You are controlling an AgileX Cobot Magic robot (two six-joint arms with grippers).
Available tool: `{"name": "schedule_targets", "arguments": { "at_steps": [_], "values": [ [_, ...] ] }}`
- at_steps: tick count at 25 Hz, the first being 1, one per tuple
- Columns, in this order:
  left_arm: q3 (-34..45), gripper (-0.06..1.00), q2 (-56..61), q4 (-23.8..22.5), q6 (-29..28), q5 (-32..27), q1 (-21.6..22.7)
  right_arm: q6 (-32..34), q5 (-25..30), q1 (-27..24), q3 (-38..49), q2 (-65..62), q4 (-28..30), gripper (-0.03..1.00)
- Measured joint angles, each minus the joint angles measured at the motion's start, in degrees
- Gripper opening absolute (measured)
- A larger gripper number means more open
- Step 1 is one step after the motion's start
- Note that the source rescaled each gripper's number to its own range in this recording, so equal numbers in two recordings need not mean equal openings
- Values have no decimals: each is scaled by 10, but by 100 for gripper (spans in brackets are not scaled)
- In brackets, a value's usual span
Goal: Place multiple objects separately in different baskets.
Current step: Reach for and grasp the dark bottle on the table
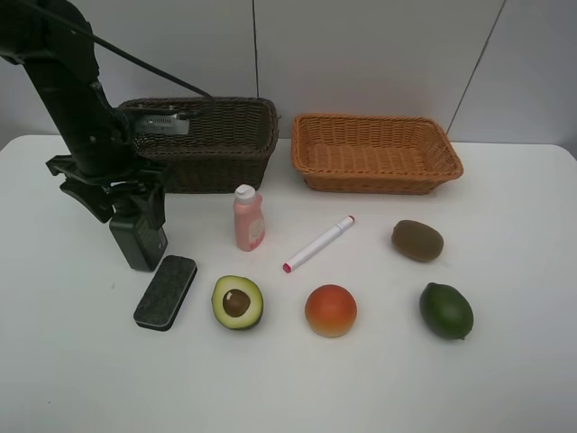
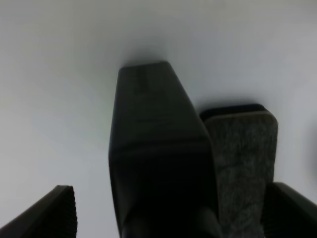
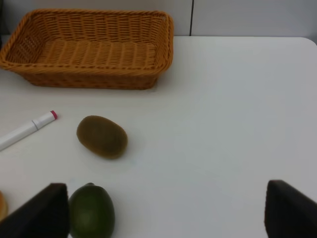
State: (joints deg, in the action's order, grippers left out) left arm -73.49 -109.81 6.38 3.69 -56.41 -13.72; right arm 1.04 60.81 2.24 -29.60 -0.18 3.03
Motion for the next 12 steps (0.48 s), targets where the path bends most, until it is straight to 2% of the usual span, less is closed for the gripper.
{"name": "schedule_targets", "arguments": {
  "at_steps": [12],
  "values": [
    [-2, 92, -37, 2, -2, 18, 0, 0, 0, 0, 0, 0, 0, 100]
  ]
}}
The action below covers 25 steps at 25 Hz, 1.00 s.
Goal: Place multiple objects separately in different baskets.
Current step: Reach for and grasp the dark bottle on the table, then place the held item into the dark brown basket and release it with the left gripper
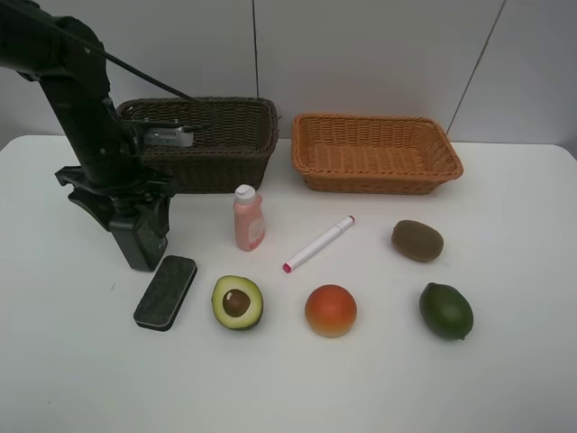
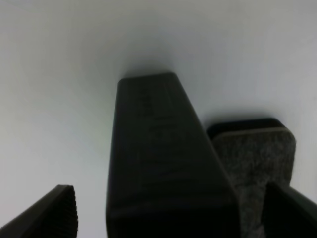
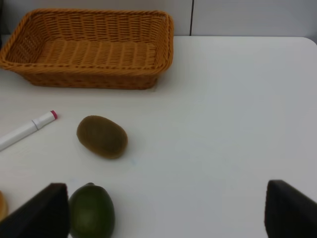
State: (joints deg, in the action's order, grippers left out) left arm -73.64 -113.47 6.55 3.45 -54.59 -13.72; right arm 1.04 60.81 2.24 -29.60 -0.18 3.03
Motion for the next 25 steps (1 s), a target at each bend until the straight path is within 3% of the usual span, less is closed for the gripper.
{"name": "schedule_targets", "arguments": {
  "at_steps": [5, 7, 11, 12, 19, 25],
  "values": [
    [-1, 91, -2, -1, 0, 0, 0, 0, 0, 0, 0, 0, 0, 100],
    [-1, 84, -2, -1, -4, 0, 0, 0, 0, 0, 0, 0, 0, 100],
    [-2, 39, -2, -2, -19, -6, 0, 0, 0, 0, 0, 0, 0, 100],
    [-2, 34, -2, -4, -19, -9, 0, 0, 0, 0, 0, 0, 0, 100],
    [-34, 34, 7, -2, -20, -46, 0, 0, 0, 0, 0, 0, 0, 100],
    [-261, 34, 30, -32, -35, -136, -1, 0, 0, 0, 0, 0, 0, 100]
  ]
}}
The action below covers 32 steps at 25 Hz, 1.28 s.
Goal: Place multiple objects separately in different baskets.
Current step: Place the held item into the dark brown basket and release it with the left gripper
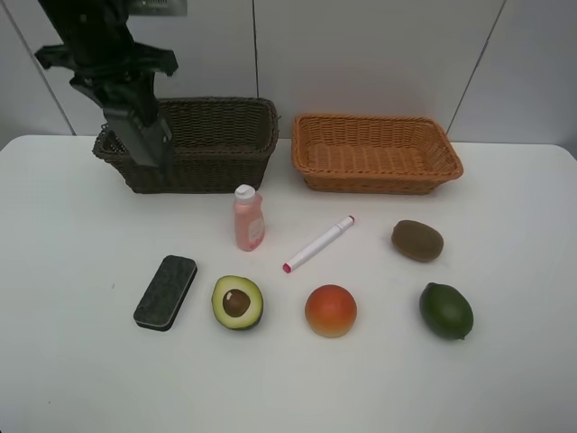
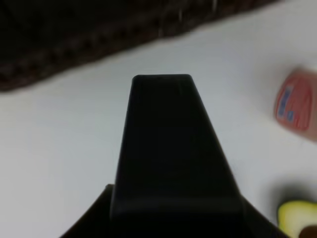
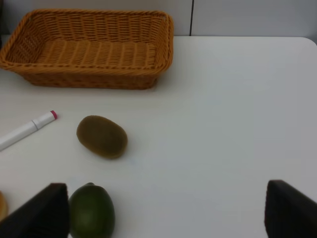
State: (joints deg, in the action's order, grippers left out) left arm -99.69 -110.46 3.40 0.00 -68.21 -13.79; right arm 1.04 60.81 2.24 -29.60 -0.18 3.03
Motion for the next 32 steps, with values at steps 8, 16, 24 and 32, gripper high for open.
{"name": "schedule_targets", "arguments": {
  "at_steps": [8, 16, 24, 32],
  "values": [
    [-228, 34, -116, -49, -29, -5, 6, 0, 0, 0, 0, 0, 0, 100],
    [-250, 34, -241, -67, -31, 1, 15, 0, 0, 0, 0, 0, 0, 100],
    [-257, 92, -247, -64, -56, 9, 15, 0, 0, 0, 0, 0, 0, 100],
    [-291, 99, -212, 3, -68, -5, 6, 0, 0, 0, 0, 0, 0, 100]
  ]
}}
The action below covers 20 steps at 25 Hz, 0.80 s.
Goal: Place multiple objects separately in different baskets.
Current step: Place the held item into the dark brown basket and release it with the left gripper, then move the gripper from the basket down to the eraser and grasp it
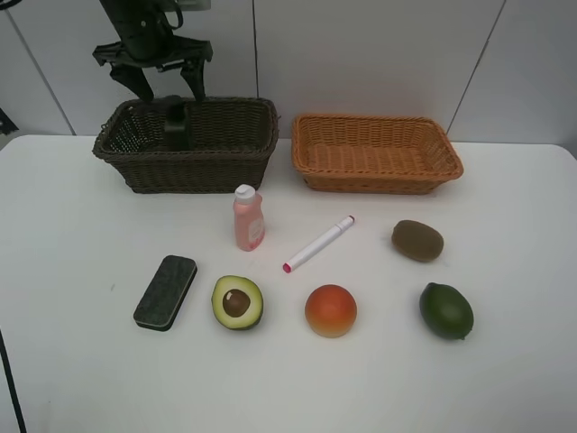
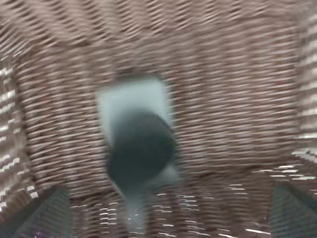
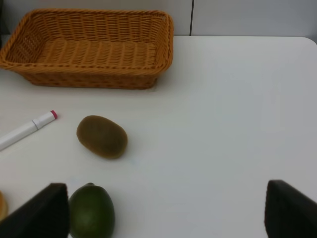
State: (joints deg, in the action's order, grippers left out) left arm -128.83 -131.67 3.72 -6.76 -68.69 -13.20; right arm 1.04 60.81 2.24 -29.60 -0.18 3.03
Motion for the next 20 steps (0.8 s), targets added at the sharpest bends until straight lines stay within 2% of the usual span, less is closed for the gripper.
{"name": "schedule_targets", "arguments": {
  "at_steps": [3, 6, 8, 14, 20],
  "values": [
    [0, 99, 46, 11, 0, -1, -7, 0, 0, 0, 0, 0, 0, 100],
    [51, 99, 118, 13, 4, -1, -7, 0, 0, 0, 0, 0, 0, 100],
    [119, 99, 173, 15, 11, 0, -7, 0, 0, 0, 0, 0, 0, 100],
    [404, 99, 378, 31, 23, 1, -7, 0, 0, 0, 0, 0, 0, 100],
    [620, 99, 514, 31, 28, 1, -7, 0, 0, 0, 0, 0, 0, 100]
  ]
}}
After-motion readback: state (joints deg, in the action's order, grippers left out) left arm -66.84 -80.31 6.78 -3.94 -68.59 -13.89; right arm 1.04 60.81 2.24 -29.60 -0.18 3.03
